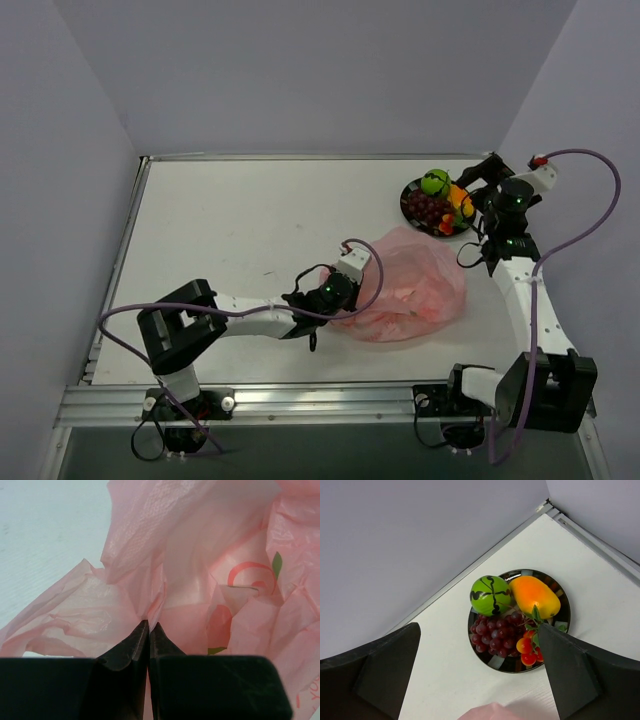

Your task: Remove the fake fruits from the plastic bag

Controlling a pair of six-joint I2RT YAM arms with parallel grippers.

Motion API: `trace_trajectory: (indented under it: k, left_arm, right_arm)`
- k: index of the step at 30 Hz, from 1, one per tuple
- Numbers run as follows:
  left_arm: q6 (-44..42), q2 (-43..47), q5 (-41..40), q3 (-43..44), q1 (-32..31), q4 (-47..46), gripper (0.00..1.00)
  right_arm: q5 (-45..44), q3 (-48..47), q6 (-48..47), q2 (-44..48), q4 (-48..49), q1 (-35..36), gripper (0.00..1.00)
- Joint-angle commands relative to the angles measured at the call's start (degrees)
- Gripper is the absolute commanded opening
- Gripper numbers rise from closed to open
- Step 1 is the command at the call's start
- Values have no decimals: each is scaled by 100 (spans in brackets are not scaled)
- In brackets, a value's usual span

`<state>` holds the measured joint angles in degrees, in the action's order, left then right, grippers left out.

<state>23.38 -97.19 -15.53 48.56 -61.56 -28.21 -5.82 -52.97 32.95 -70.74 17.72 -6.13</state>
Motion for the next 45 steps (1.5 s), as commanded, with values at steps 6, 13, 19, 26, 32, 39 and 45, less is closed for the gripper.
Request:
trace_trajectory:
  k: [6, 13, 19, 26, 32, 39, 45]
  left_arm:
    - [-26, -538, 85, 1454, -672, 324, 3]
    - [-210, -382, 147, 2158, -779, 781, 52]
    - [-465, 454, -29, 2483, -752, 1458, 94]
    - [-466, 1491, -975, 2843, -691, 2468, 94]
    - [-588, 2344, -1242, 2922, -673, 3197, 94]
    - [-852, 3397, -2188, 2871, -673, 4384, 94]
    - [-1230, 4329, -3043, 2642, -673, 4981, 94]
  right_arm:
    - [301, -205, -140, 1325, -892, 24, 100]
    - [819, -372, -140, 1712, -1200, 24, 100]
    - [1074, -477, 18, 1985, -1209, 33, 100]
    - [1066, -398, 326, 2380, -1191, 33, 100]
    - [1039, -407, 379, 2460, -1191, 33, 100]
    - [1277, -478, 633, 2600, -1131, 42, 100]
    - [2041, -222, 1100, 2258, -586, 59, 100]
